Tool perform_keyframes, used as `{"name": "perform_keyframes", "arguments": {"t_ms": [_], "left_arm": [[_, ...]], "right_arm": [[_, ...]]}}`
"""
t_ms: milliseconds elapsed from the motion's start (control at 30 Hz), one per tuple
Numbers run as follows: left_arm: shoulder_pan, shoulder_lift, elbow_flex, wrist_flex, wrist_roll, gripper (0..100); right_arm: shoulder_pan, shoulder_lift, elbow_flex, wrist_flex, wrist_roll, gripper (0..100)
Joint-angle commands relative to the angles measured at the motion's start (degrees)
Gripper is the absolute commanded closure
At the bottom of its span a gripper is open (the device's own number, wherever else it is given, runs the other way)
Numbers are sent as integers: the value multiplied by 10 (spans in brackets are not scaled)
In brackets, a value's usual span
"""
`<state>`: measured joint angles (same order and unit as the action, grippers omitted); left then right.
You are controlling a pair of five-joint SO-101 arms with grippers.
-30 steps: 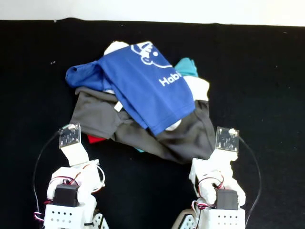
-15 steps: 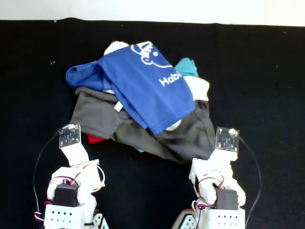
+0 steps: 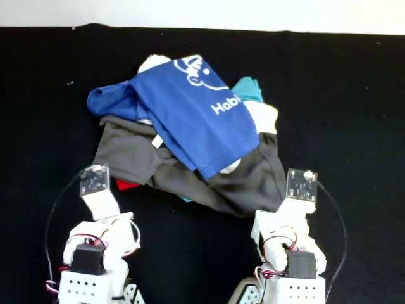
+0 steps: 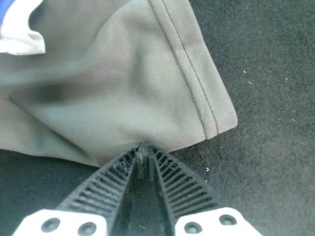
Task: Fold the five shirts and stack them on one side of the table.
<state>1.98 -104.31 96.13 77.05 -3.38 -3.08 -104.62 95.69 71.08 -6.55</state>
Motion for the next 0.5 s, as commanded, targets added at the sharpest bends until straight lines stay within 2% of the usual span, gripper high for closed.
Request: {"name": "perform_keyframes", "arguments": {"t_ms": [0, 167, 333, 400, 467], "left_arm": [[22, 5, 9, -4, -1, 991], [22, 5, 9, -7, -3, 990], [-28, 5, 9, -117, -20, 989], [-69, 5, 10, -134, -119, 977], [-127, 5, 10, -133, -272, 927]], "right_arm": [[-5, -4, 80, 3, 6, 986], [-5, -4, 80, 3, 6, 986], [-5, -4, 80, 3, 6, 986], [-5, -4, 80, 3, 6, 986], [-5, -4, 80, 3, 6, 986]]}}
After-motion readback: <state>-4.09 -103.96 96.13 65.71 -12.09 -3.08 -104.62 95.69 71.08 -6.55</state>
